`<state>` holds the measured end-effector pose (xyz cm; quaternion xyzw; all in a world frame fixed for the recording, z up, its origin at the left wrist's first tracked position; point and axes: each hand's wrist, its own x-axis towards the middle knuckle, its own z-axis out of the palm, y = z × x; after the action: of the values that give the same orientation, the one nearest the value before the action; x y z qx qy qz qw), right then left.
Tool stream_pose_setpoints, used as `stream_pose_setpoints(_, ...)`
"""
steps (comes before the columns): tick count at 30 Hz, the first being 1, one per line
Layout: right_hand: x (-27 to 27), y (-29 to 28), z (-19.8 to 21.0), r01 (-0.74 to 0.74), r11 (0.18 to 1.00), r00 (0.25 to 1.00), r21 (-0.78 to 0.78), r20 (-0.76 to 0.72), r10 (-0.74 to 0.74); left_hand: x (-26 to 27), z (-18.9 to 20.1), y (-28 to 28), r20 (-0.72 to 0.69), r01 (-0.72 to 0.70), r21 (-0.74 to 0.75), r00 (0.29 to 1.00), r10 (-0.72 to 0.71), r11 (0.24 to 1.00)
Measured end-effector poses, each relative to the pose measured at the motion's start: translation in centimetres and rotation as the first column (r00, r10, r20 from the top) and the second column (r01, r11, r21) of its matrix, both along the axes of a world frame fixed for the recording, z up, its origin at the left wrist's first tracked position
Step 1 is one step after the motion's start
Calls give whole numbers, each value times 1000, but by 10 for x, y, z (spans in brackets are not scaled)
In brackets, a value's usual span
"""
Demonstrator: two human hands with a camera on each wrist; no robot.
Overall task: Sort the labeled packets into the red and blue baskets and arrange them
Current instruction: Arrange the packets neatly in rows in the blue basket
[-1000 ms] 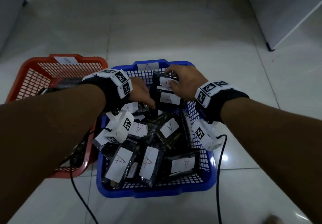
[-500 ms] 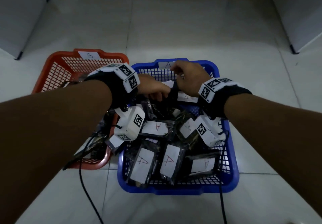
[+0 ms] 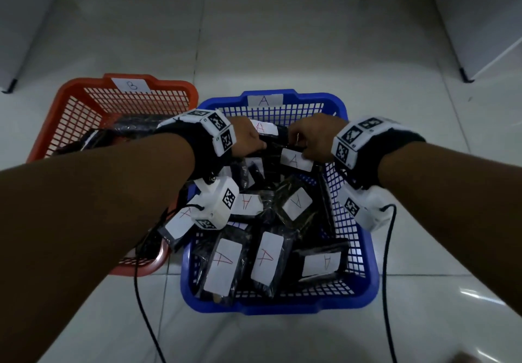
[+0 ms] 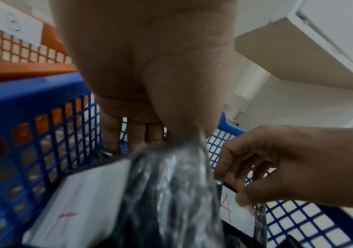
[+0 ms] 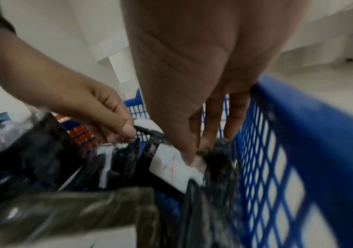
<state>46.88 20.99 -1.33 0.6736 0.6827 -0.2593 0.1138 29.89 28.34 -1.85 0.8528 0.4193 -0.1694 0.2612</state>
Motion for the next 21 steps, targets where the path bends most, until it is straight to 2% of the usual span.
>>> stream_pose_setpoints(6,-6,2,-8,-34,999,999,6,41,34,-9,7,2,53,29,-44,998,-26,999)
stream_pose_setpoints(10,-3,4,-5,91,996,986,-13,-138,-92,-21,23,-2,160,2,40,987,-9,999)
stream_pose_setpoints(11,-2,7,-2,98,995,983,-24,-151,-101,-24,30,-3,145,-3,74,989,-8,997)
stream_pose_setpoints(12,-2,9,0,89,996,986,-28,-139,-92,-26,37,-5,90,3,90,996,-11,996)
stream_pose_setpoints(14,-4,11,3,55,998,994,-36,-90,-58,-28,55,-9,-118,34,40,993,-29,999)
stream_pose_setpoints(16,-6,10,2,29,998,999,-48,-35,-30,-31,66,-15,-331,16,-71,943,-38,997)
stream_pose_setpoints(17,-7,8,2,16,999,1000,-49,-5,-17,-33,67,-18,-391,-21,-124,920,-29,992)
stream_pose_setpoints(19,-9,4,3,-2,999,1000,-39,27,3,-39,64,-25,-419,-94,-189,908,6,978)
stream_pose_setpoints(21,-13,2,6,20,1000,1000,16,20,-20,-47,62,-29,-386,-126,-182,921,47,975)
